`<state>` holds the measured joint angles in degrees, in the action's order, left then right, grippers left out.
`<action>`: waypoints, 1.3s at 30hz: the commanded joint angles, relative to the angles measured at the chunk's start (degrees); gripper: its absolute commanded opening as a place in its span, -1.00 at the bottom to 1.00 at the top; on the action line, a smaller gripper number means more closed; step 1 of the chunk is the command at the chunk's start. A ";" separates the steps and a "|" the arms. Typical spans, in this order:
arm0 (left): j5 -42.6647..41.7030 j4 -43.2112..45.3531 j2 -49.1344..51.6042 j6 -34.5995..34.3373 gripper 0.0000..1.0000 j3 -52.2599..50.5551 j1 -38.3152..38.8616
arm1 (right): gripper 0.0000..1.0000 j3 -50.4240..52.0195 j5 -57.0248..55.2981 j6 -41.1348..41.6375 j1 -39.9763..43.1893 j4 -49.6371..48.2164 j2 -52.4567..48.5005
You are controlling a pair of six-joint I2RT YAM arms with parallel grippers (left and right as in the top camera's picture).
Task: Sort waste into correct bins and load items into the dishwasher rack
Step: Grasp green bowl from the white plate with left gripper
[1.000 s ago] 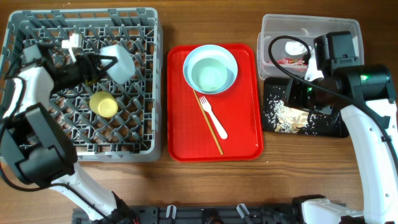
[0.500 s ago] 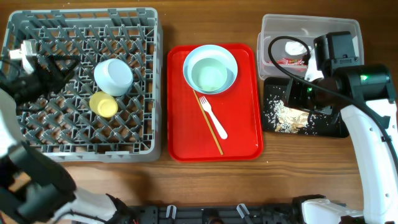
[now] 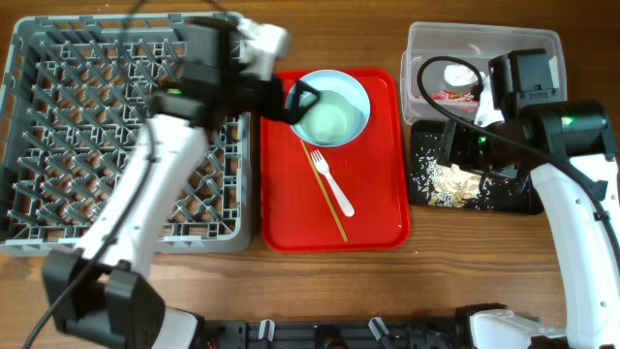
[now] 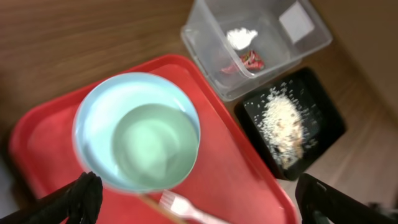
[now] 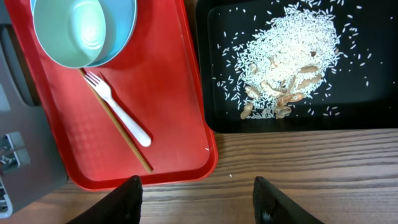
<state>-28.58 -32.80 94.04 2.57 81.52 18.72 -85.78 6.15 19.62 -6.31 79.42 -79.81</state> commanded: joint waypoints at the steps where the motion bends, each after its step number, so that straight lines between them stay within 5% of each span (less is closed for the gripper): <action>1: 15.06 5.18 6.10 -0.46 1.00 0.24 8.59 | 0.18 -0.90 -0.17 0.02 0.13 -0.11 0.15; 5: 17.84 10.47 13.38 -0.44 0.99 0.24 14.40 | 0.20 -0.90 -0.17 0.00 0.13 -0.11 0.15; 9: 24.44 12.24 20.11 -0.44 0.77 0.24 16.33 | 0.21 -0.90 -0.17 0.00 0.13 -0.11 0.15; 13: 26.47 11.28 24.70 -0.46 0.30 0.24 16.15 | 0.21 -0.90 -0.17 0.00 0.13 -0.13 0.15; 17: 32.44 10.56 25.33 -0.44 -0.43 0.24 16.15 | 0.21 -0.90 -0.17 -0.09 0.13 -0.13 0.15; 22: 32.57 9.38 25.33 -0.46 -0.92 0.24 16.15 | 0.21 -0.90 -0.17 -0.07 0.13 -0.13 0.15; 33: 31.82 6.91 10.60 -6.01 -0.92 0.26 14.75 | 0.20 -0.90 -0.17 -0.07 0.13 0.00 0.15; 39: 6.58 7.52 1.31 -9.60 -0.92 0.26 0.59 | 0.20 -0.90 -0.17 -0.09 0.13 -0.07 0.15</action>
<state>-5.34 -25.54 97.67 -3.14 81.62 27.35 -85.78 6.15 19.62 -6.31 79.46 -79.81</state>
